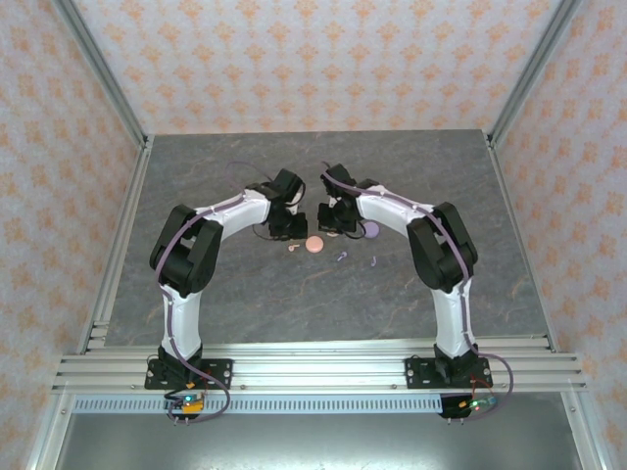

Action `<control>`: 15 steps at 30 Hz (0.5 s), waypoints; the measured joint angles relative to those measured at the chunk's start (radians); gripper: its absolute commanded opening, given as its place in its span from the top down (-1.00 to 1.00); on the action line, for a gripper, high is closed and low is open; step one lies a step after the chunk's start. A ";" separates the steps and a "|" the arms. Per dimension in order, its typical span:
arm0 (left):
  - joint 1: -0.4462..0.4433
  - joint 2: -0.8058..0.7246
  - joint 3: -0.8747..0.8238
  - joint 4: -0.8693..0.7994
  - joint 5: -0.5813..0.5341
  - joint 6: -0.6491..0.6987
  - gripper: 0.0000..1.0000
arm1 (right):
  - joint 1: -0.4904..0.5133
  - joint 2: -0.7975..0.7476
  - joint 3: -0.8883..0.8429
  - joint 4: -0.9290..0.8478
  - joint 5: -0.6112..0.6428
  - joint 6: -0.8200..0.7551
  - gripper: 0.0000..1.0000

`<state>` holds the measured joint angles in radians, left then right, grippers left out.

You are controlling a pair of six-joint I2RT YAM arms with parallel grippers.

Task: Insert the wireless bluetooth earbuds into the charging case

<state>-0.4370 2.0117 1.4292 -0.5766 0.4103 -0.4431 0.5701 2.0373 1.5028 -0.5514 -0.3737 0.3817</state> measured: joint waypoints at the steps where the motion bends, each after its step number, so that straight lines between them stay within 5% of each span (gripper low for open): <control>1: 0.000 0.001 0.019 -0.005 -0.002 0.003 0.61 | 0.000 -0.027 -0.023 0.002 0.000 0.000 0.70; 15: 0.002 0.145 0.143 -0.010 0.022 0.000 0.74 | 0.002 -0.164 -0.275 0.087 -0.126 0.029 0.80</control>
<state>-0.4355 2.1567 1.5726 -0.5865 0.4320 -0.4431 0.5716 1.8736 1.2278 -0.4648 -0.4992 0.4103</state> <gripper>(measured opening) 0.131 0.099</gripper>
